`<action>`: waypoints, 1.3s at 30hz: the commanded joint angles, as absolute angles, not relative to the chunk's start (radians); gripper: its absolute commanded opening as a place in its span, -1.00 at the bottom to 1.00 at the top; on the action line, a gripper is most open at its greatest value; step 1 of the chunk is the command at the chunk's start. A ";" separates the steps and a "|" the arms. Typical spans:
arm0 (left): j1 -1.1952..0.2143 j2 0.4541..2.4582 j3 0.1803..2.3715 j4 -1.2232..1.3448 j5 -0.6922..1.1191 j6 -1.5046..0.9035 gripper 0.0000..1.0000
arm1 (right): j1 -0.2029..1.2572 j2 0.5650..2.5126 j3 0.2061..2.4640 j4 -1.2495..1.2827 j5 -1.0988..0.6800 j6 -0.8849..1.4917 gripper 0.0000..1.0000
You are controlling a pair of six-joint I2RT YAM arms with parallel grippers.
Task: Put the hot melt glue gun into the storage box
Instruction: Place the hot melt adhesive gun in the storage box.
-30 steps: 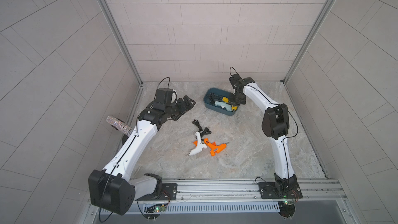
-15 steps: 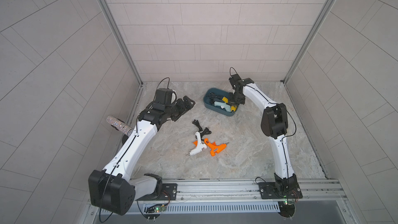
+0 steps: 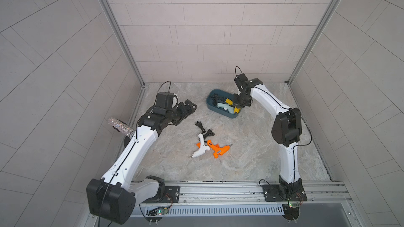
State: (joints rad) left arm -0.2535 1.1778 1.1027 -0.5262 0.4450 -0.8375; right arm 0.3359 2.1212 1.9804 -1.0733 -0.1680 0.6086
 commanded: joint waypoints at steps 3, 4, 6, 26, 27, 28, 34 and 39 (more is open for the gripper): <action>-0.246 1.150 1.090 -0.534 0.445 -0.828 0.92 | 0.345 2.111 1.924 -1.085 -0.184 0.620 -0.93; -0.246 1.149 1.090 -0.535 0.445 -0.828 0.92 | 0.345 2.114 1.926 -1.081 -0.189 0.619 -0.94; -0.246 1.146 1.091 -0.538 0.445 -0.827 0.92 | 0.345 2.132 1.943 -1.088 -0.199 0.616 -0.95; -0.239 1.140 1.097 -0.574 0.440 -0.802 0.92 | 0.347 2.320 2.061 -1.088 -0.231 0.644 -0.96; -0.238 1.141 1.099 -0.574 0.439 -0.802 0.92 | 0.348 2.298 2.058 -1.076 -0.223 0.644 -0.96; -0.239 1.142 1.098 -0.574 0.439 -0.802 0.92 | 0.350 2.271 2.049 -1.062 -0.216 0.640 -0.95; -0.239 1.147 1.110 -0.592 0.427 -0.776 0.92 | 0.369 2.043 1.982 -0.995 -0.136 0.620 -0.61; -0.242 1.149 1.110 -0.666 0.388 -0.702 0.91 | 0.380 1.861 1.835 -0.975 -0.090 0.605 -0.38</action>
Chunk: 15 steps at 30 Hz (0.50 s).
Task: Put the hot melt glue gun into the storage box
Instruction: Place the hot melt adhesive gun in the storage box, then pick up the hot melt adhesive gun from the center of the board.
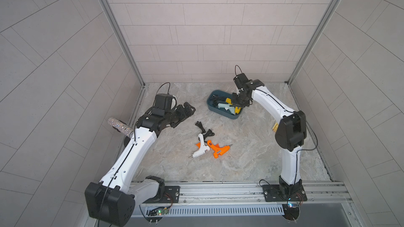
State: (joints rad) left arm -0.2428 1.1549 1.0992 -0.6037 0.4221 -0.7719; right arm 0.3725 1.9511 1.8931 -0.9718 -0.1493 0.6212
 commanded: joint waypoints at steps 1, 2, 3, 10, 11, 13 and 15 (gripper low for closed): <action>-0.244 1.147 1.104 -0.685 0.377 -0.686 0.90 | 0.382 1.831 1.798 -0.982 -0.088 0.594 -0.37; -0.248 1.145 1.094 -0.701 0.373 -0.673 0.89 | 0.386 1.803 1.759 -0.989 -0.089 0.581 -0.37; -0.248 1.141 1.084 -0.711 0.372 -0.665 0.88 | 0.389 1.778 1.726 -0.993 -0.091 0.566 -0.37; -0.287 1.119 0.954 -0.773 0.373 -0.653 0.83 | 0.466 1.583 1.418 -0.973 -0.081 0.438 -0.31; -0.313 1.122 0.939 -0.788 0.356 -0.646 0.82 | 0.474 1.559 1.376 -0.973 -0.076 0.439 -0.31; -0.364 1.130 0.917 -0.815 0.334 -0.637 0.82 | 0.480 1.507 1.304 -0.960 -0.074 0.447 -0.30; -0.416 1.140 0.896 -0.830 0.317 -0.646 0.81 | 0.480 1.463 1.249 -0.946 -0.071 0.460 -0.30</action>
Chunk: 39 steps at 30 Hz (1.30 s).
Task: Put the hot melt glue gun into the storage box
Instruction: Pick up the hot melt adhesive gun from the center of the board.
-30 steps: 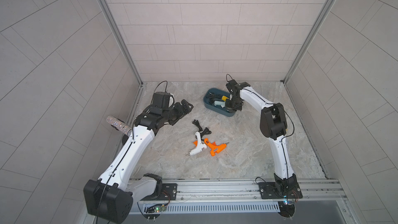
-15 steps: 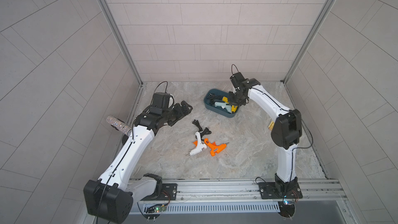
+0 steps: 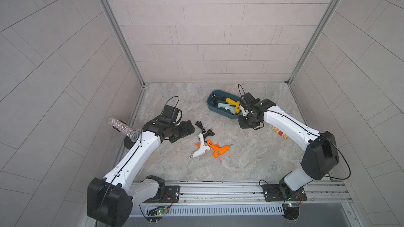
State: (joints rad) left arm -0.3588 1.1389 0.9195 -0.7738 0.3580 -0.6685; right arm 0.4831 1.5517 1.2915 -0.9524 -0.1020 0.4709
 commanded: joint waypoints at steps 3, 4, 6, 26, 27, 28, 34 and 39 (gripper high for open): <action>-0.496 1.155 0.863 -0.830 0.276 -0.677 0.77 | 0.480 1.420 1.190 -0.936 -0.066 0.462 -0.29; -0.522 1.166 0.853 -0.830 0.263 -0.683 0.76 | 0.480 1.408 1.176 -0.935 -0.064 0.461 -0.29; -0.556 1.192 0.837 -0.829 0.242 -0.683 0.74 | 0.481 1.392 1.158 -0.935 -0.064 0.462 -0.29; -0.686 1.477 0.915 -0.833 0.147 -0.323 0.66 | 0.479 1.298 1.113 -0.976 -0.051 0.445 -0.26; -0.700 1.494 0.918 -0.832 0.140 -0.320 0.65 | 0.479 1.295 1.110 -0.976 -0.049 0.444 -0.26; -0.712 1.511 0.923 -0.829 0.132 -0.316 0.65 | 0.479 1.293 1.107 -0.976 -0.049 0.445 -0.26; -0.759 1.590 0.967 -0.821 0.092 -0.300 0.62 | 0.475 1.276 1.090 -0.978 -0.046 0.442 -0.24; -0.767 1.637 1.001 -0.819 0.060 -0.281 0.59 | 0.463 1.255 1.069 -0.977 -0.043 0.439 -0.23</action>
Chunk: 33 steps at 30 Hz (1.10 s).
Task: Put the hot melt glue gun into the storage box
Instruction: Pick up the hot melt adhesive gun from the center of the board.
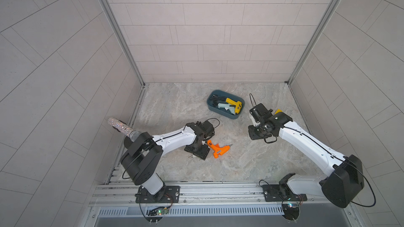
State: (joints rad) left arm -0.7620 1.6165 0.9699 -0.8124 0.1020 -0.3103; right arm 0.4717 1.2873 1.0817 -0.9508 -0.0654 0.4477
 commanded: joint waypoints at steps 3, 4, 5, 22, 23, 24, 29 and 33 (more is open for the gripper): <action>-0.768 1.664 1.011 -0.813 0.061 -0.267 0.55 | 0.454 1.244 1.054 -0.979 -0.037 0.440 -0.23; -0.768 1.675 1.012 -0.811 0.064 -0.266 0.55 | 0.452 1.241 1.051 -0.979 -0.038 0.440 -0.23; -0.769 1.687 1.012 -0.809 0.068 -0.264 0.54 | 0.448 1.237 1.046 -0.979 -0.038 0.439 -0.23; -0.770 1.590 1.126 -0.997 0.137 -0.244 -0.45 | 0.385 1.187 1.043 -0.979 -0.027 0.445 -0.21; -0.770 1.574 1.172 -1.040 0.140 -0.244 -0.51 | 0.379 1.184 1.046 -0.979 -0.029 0.443 -0.21; -0.770 1.563 1.229 -1.081 0.148 -0.244 -0.54 | 0.371 1.183 1.050 -0.978 -0.031 0.443 -0.21; -0.769 1.601 1.508 -1.200 0.189 -0.231 -0.58 | 0.329 1.193 1.070 -0.970 -0.055 0.439 -0.21; -0.767 1.707 1.722 -1.227 0.194 -0.213 -0.58 | 0.312 1.190 1.085 -0.979 -0.042 0.439 -0.21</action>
State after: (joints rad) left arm -0.7681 1.6428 1.6390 -1.1442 0.1864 -0.2356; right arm 0.3191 1.2003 1.0542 -0.9543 -0.0586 0.4461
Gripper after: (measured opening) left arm 0.346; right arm 0.395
